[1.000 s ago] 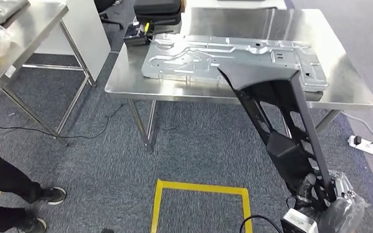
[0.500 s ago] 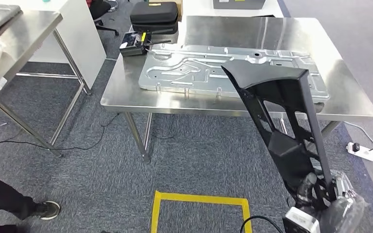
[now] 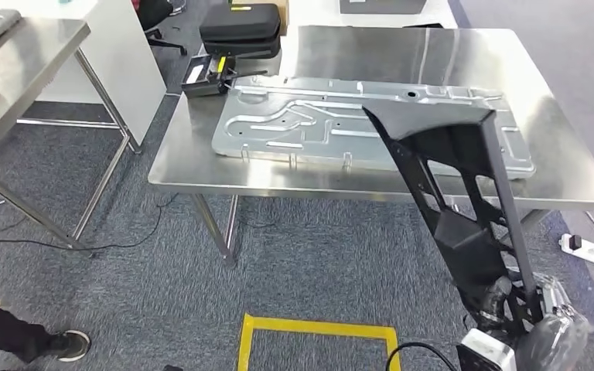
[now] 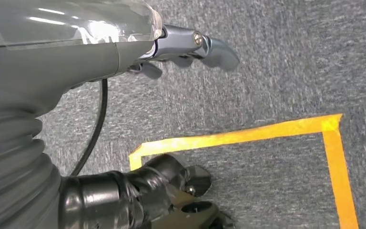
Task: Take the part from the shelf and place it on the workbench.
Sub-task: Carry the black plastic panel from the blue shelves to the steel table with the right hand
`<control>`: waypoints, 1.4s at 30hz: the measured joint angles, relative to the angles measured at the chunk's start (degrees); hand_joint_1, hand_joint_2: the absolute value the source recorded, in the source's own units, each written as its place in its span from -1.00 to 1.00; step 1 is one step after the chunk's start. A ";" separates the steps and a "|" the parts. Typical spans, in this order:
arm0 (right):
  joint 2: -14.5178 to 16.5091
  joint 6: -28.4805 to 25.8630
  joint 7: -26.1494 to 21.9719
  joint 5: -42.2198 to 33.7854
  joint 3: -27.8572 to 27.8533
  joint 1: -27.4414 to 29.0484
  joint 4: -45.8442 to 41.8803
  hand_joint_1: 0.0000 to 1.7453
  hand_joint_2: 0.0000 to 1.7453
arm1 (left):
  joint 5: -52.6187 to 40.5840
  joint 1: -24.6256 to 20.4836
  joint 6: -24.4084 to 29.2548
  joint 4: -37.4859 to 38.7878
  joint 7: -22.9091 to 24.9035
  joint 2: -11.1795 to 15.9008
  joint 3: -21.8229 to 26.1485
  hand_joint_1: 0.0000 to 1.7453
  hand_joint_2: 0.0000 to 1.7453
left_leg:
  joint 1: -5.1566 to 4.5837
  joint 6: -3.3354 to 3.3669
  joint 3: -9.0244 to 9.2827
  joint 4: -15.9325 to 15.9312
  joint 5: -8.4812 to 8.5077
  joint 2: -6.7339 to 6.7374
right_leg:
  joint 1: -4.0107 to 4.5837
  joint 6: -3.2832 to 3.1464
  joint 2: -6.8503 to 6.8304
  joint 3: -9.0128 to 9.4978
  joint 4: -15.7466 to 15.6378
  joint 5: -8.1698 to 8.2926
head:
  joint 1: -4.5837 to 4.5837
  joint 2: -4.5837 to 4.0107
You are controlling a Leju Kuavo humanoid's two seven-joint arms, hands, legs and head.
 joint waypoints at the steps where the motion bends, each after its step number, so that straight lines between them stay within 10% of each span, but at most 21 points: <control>1: -0.02 -0.01 -0.03 -0.01 -0.05 -0.01 -0.02 1.00 1.00 | -0.01 -0.09 0.01 0.00 0.00 0.00 -0.01 -1.00 1.00 | 0.09 -0.31 -1.15 2.09 -0.63 0.15 | -0.12 -0.29 -0.05 0.59 -0.29 -0.14 | -0.01 0.00; 5: -0.02 -0.01 -0.07 -0.03 -0.17 0.03 -0.01 1.00 1.00 | -0.03 -0.12 0.03 0.00 0.04 0.00 -0.02 -1.00 1.00 | 0.60 -1.23 -9.66 13.83 -4.55 0.56 | -0.17 -0.69 -0.13 2.24 -0.64 -1.48 | -0.07 -0.01; 7: -0.02 -0.01 -0.07 -0.07 -0.33 0.03 0.01 1.00 1.00 | -0.07 0.05 0.03 0.00 0.08 0.00 -0.02 -1.00 1.00 | 0.59 -1.05 -10.95 12.35 -2.20 0.58 | -0.10 -0.65 -0.01 3.53 -0.66 -2.49 | -0.07 0.00; 11: -0.02 -0.01 -0.07 -0.11 -0.66 -0.09 0.07 1.00 1.00 | -0.13 0.13 0.03 0.00 0.10 0.18 -0.02 -1.00 1.00 | -0.28 0.97 -8.35 0.92 5.67 0.65 | -0.04 -0.05 0.01 5.75 -1.10 -4.51 | -0.05 -0.01; 16: -0.07 -0.02 -0.08 -0.04 -1.22 -0.17 0.01 1.00 1.00 | -0.15 0.28 0.01 0.00 0.22 0.11 -0.02 -1.00 1.00 | -0.03 2.24 -4.43 -3.03 5.62 0.60 | -0.03 1.41 -0.10 6.67 1.13 -4.29 | -0.07 -0.01; 21: -0.10 -0.03 -0.05 -0.04 -1.81 -0.14 0.00 1.00 1.00 | -0.04 0.14 -0.03 0.00 0.22 0.08 -0.02 -1.00 1.00 | 0.17 2.35 -1.78 -3.68 3.73 0.45 | -0.69 2.79 -0.10 -3.56 12.76 -9.09 | -0.05 0.01; 24: -0.11 -0.03 -0.10 -0.05 -2.16 -0.10 0.01 1.00 1.00 | -0.07 0.38 -0.05 0.00 0.22 0.02 -0.01 -1.00 1.00 | 0.50 1.69 0.51 -3.46 1.66 0.37 | -1.05 3.31 -0.16 -3.64 5.77 -2.75 | -0.02 0.01; 27: -0.10 -0.03 -0.24 -0.04 -2.60 -0.06 -0.04 1.00 1.00 | -0.11 0.14 -0.05 0.00 0.23 0.01 -0.01 -1.00 1.00 | 0.54 0.51 1.87 -2.91 -0.27 0.24 | -0.80 2.46 -0.23 -2.97 0.63 2.09 | 0.05 0.01; 31: -0.13 -0.03 -0.42 -0.04 -3.50 -0.04 -0.57 1.00 1.00 | -0.17 -0.07 -0.07 0.00 0.22 0.04 -0.02 -1.00 1.00 | 0.58 -0.73 1.29 0.45 -1.01 0.40 | -0.79 0.43 -0.05 -1.55 0.32 1.27 | 0.04 0.01; 36: -0.13 -0.03 -0.55 -0.04 -3.71 -0.02 -0.81 1.00 1.00 | -0.17 -0.09 -0.07 0.00 0.22 0.04 -0.02 -1.00 1.00 | 0.91 -1.42 -8.54 14.20 -6.11 0.62 | -0.75 -0.23 -0.03 0.62 -0.14 -0.58 | -0.01 0.00; 42: -0.11 -0.03 -1.54 -0.17 -4.55 -0.10 -1.18 1.00 1.00 | -0.27 0.23 -0.07 0.01 0.28 0.18 -0.03 -1.00 1.00 | 0.02 0.44 -7.12 0.75 4.83 0.72 | -0.73 0.78 0.17 4.11 -0.53 -3.54 | -0.05 -0.01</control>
